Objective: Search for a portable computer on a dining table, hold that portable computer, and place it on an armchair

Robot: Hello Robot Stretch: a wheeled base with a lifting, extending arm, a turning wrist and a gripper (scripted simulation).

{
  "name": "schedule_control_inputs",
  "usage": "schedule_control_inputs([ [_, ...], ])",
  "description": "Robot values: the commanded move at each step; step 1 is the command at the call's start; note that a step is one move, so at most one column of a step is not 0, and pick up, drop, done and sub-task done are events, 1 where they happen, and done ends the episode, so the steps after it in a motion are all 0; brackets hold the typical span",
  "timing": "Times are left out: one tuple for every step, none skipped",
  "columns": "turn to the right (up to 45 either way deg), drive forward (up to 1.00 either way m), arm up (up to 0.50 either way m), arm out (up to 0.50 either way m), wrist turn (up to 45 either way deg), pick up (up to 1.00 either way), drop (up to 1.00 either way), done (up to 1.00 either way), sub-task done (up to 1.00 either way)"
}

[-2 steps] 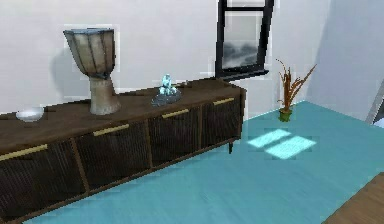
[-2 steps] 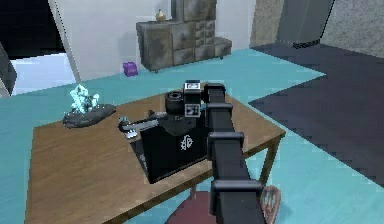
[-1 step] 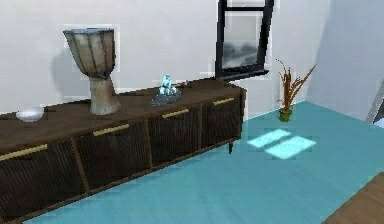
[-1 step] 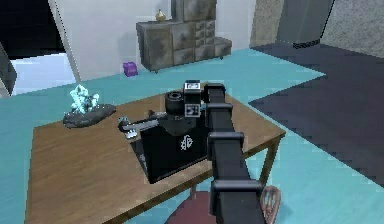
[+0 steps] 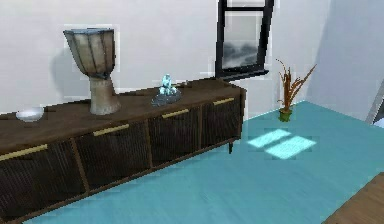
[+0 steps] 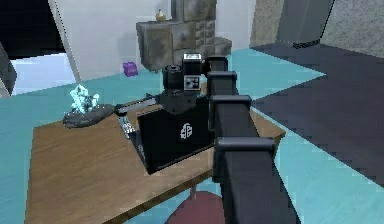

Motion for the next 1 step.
schedule_control_inputs([
  [0.0, 0.0, 0.0, 0.0, -45.0, 0.0, 0.0, 0.0, 0.0],
])
